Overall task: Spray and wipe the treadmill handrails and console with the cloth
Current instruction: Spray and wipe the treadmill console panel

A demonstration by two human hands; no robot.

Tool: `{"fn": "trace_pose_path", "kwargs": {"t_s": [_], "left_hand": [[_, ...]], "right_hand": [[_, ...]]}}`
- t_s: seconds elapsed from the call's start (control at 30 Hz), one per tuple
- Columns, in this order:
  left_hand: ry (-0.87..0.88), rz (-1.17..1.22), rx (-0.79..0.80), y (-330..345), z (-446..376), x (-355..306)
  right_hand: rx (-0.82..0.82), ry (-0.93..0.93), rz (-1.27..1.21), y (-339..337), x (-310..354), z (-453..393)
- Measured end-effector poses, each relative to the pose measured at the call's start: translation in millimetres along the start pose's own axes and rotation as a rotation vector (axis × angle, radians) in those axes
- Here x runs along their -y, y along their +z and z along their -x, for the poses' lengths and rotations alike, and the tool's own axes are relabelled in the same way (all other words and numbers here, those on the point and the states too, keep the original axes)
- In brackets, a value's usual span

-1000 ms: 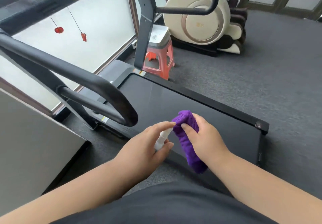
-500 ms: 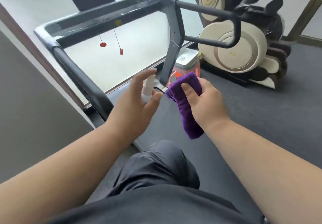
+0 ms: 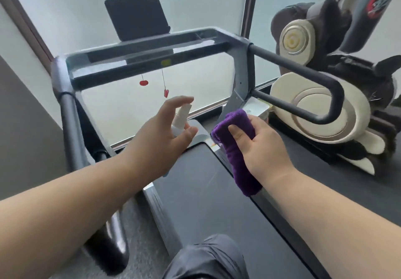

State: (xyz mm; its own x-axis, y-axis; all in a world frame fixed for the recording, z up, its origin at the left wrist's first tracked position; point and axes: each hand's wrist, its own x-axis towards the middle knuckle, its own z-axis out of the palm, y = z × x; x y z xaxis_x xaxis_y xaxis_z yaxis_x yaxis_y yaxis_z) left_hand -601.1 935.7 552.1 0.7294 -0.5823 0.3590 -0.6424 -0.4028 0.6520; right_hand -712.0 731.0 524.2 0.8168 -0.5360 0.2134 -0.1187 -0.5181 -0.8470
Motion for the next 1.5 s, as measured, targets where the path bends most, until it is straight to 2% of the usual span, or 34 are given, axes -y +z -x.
{"fn": "trace_pose_path", "kwargs": {"t_s": [0.2,0.33,0.67,0.9,1.13,1.3,1.5], "left_hand": [[-0.142,0.019,-0.052,-12.9,-127.5,27.5],[-0.215,0.060,-0.060,-11.1,-191.4,19.6],[-0.330,0.126,-0.086,14.8,-271.9,-18.1],[-0.404,0.117,-0.195,44.4,-293.1,-42.8],[-0.478,0.122,-0.308,68.2,-312.5,-69.7],[-0.499,0.076,-0.352,66.4,-327.1,-59.7],[-0.534,0.088,-0.444,46.3,-342.6,-16.4]], "right_hand": [[0.096,-0.063,0.013,1.0,32.4,-170.2],[0.135,-0.028,-0.064,-4.4,45.0,-236.8],[0.314,-0.067,-0.135,-21.3,47.5,-305.7],[0.477,-0.107,-0.177,-35.7,33.2,-354.9],[0.635,-0.224,-0.267,-46.0,22.8,-387.4],[0.730,-0.232,-0.408,-25.6,21.4,-404.0],[0.831,-0.244,-0.407,28.3,37.0,-430.6]]}}
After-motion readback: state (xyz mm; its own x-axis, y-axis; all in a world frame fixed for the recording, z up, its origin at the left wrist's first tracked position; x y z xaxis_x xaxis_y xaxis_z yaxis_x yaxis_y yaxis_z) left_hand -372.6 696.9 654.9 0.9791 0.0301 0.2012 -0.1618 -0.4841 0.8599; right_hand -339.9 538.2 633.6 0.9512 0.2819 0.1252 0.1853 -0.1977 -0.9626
